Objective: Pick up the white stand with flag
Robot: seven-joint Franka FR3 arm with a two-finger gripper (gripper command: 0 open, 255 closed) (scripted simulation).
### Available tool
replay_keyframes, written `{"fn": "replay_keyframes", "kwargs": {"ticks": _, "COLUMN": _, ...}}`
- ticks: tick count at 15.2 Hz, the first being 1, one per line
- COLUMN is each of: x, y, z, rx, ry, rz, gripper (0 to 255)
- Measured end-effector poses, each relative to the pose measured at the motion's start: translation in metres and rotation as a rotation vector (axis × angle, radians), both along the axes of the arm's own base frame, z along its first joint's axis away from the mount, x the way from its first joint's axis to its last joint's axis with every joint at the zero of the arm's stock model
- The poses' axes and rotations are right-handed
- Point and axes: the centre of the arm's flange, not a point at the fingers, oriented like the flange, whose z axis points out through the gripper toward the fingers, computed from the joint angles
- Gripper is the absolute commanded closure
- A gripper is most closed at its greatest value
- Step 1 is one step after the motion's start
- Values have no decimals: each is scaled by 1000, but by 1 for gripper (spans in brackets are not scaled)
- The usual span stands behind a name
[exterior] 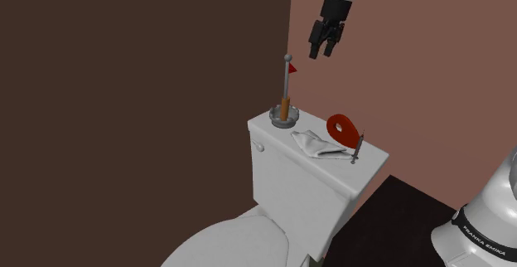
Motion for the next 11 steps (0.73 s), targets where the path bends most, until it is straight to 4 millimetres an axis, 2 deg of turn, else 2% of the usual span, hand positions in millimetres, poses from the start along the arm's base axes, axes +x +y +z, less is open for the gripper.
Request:
{"fn": "replay_keyframes", "kwargs": {"ticks": 8, "x": 109, "y": -2, "z": -6, "rx": 45, "ry": 7, "rz": -22, "gripper": 0}}
{"fn": "replay_keyframes", "kwargs": {"ticks": 11, "x": 129, "y": -1, "z": -14, "rx": 55, "ry": 9, "rz": -27, "gripper": 0}}
